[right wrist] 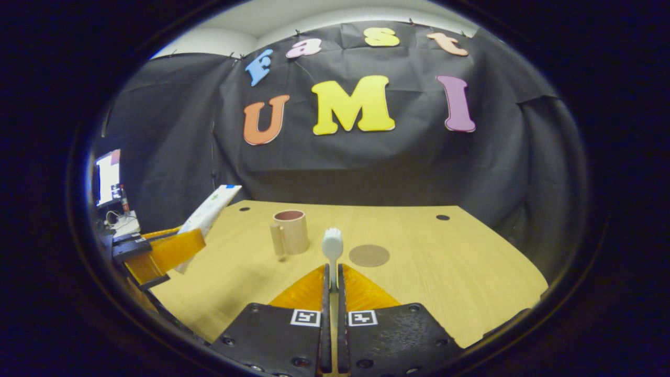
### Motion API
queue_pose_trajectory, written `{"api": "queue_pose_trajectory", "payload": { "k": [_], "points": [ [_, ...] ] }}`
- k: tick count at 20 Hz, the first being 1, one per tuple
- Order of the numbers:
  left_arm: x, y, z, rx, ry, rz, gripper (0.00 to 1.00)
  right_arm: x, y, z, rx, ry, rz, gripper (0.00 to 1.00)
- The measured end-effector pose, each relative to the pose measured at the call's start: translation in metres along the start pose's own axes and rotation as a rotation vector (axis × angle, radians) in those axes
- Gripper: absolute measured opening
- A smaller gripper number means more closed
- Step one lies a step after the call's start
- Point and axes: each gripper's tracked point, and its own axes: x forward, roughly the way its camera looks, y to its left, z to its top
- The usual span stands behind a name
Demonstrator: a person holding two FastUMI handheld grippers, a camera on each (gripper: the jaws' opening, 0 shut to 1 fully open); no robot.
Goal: Put the toothbrush and toothpaste on the desktop into the cup, then pick up the cup and place it on the coaster on the desktop.
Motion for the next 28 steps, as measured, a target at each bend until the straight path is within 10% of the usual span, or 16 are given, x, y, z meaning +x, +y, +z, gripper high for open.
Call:
{"api": "queue_pose_trajectory", "payload": {
  "k": [28],
  "points": [
    [0.196,-0.032,0.105,0.069,-0.097,-0.113,0.37,-0.024,-0.021,0.037,0.055,-0.083,0.009,0.0]
  ]
}}
